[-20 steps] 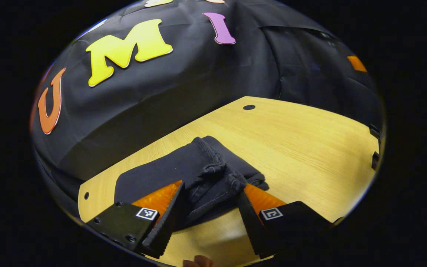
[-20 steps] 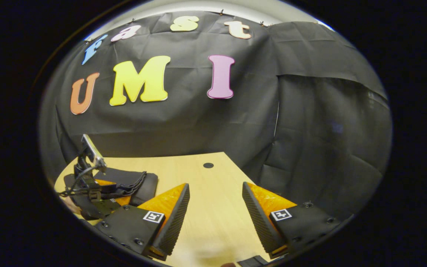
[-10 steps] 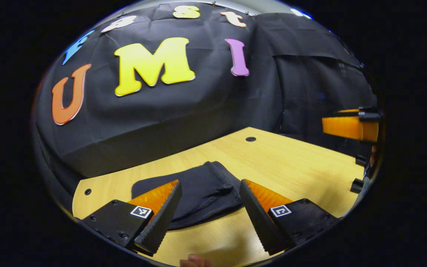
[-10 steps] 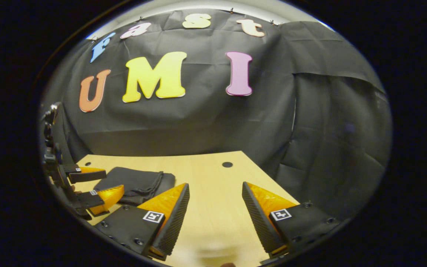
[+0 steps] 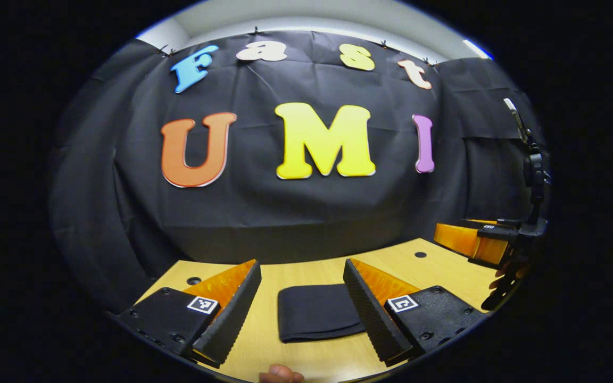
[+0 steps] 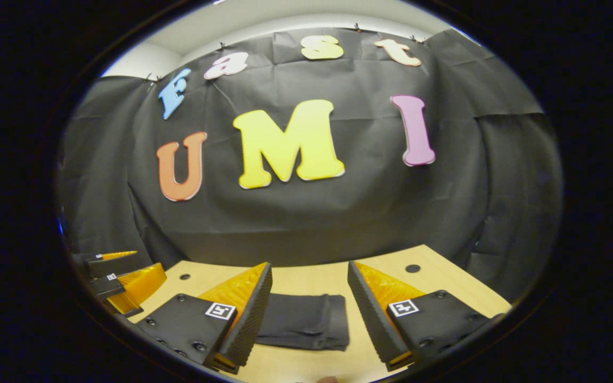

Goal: Grasp the waist and the cuffs of the jeans and fold them to make the two legs overlap; first hold the waist and fold one-third of the jeans toward the cuffs, then hold the cuffs and fold the remaining one-third in the same direction to finish folding.

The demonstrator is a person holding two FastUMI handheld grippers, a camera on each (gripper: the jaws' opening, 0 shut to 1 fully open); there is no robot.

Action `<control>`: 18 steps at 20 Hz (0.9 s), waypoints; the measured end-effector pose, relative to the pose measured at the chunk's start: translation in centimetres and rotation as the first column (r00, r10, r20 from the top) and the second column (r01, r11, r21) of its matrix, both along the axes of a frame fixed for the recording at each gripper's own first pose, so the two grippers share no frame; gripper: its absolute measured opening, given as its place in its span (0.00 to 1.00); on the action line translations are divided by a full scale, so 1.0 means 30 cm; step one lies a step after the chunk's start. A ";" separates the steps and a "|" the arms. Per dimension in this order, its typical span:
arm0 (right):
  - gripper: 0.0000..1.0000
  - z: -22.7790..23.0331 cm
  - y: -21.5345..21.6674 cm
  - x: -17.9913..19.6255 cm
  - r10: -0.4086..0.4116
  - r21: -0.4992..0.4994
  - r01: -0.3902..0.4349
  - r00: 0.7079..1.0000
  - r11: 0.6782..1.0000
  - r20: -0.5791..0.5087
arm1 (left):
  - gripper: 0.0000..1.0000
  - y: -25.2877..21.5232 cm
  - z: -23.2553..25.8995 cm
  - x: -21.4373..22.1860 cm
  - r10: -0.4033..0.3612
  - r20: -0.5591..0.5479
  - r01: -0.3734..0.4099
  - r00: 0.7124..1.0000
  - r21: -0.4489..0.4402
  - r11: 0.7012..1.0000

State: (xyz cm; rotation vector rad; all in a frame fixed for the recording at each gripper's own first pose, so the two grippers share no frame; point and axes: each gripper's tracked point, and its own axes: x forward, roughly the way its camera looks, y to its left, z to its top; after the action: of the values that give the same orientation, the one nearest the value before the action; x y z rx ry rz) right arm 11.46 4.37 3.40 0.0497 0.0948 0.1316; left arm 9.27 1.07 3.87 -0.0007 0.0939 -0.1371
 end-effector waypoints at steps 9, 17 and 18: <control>0.89 0.026 0.260 -0.104 0.174 -0.072 -0.169 0.981 0.983 0.082 | 0.99 0.190 0.060 -0.091 0.125 0.031 -0.124 0.992 -0.023 0.992; 0.89 0.009 0.246 -0.097 0.180 -0.038 -0.178 0.982 0.983 0.050 | 0.99 0.243 0.050 -0.132 0.178 0.001 -0.178 0.984 -0.053 0.983; 0.89 0.006 0.239 -0.097 0.179 -0.039 -0.178 0.983 0.983 0.047 | 0.99 0.239 0.047 -0.135 0.180 -0.002 -0.180 0.984 -0.056 0.982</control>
State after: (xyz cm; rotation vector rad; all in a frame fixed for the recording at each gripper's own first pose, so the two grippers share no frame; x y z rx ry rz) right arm 8.55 11.54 3.59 0.0034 0.0507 0.3105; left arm 5.21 8.24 5.27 -0.0648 0.0863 0.0409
